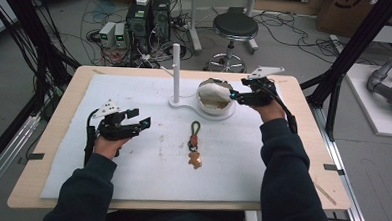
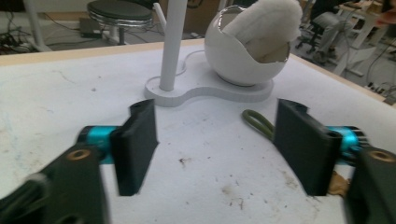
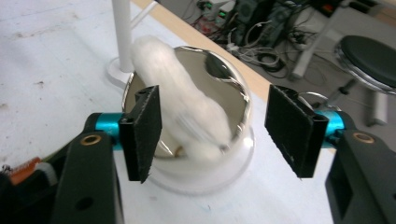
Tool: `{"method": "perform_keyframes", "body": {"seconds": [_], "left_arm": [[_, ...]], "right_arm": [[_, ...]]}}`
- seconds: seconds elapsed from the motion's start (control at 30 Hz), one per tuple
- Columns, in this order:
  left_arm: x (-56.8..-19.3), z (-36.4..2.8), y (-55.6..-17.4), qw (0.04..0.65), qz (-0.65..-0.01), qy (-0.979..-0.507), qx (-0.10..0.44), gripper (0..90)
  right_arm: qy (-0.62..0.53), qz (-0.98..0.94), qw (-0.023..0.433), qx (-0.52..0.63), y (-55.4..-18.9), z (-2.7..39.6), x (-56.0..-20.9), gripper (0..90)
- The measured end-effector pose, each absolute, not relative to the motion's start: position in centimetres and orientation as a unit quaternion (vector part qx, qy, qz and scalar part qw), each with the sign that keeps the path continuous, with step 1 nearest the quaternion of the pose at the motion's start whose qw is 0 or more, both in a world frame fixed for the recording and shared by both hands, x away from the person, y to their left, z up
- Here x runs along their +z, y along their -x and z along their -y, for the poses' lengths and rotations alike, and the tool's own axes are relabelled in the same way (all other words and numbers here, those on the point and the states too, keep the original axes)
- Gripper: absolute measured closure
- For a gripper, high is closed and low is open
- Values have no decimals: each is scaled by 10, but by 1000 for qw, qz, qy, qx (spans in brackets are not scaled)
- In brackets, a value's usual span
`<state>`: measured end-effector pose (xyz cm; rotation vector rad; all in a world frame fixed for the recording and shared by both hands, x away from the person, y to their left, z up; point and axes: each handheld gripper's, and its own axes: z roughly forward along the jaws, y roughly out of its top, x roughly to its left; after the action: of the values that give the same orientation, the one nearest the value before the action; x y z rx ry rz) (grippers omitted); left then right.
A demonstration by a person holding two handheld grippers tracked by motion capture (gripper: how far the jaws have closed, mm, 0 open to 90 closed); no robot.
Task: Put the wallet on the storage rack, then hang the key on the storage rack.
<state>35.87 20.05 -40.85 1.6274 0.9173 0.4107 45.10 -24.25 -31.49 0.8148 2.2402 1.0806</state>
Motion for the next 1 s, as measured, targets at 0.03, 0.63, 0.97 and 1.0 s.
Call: {"method": "perform_keyframes", "body": {"seconds": [0.03, 0.63, 0.97, 1.0], "left_arm": [[-408, -201, -359, 577, -393, -694, 177, 258], [-409, -196, -357, 567, -385, -705, 181, 237], [-413, -187, -358, 558, -381, -718, 169, 238], [-413, -186, -358, 558, -380, -719, 167, 239]], "right_arm": [[-299, -821, 269, 405, -445, 249, -315, 367], [-376, -776, 272, 427, -367, 315, -380, 273], [-378, -773, 277, 427, -358, 320, -385, 272], [-380, -774, 276, 424, -358, 320, -386, 272]]}}
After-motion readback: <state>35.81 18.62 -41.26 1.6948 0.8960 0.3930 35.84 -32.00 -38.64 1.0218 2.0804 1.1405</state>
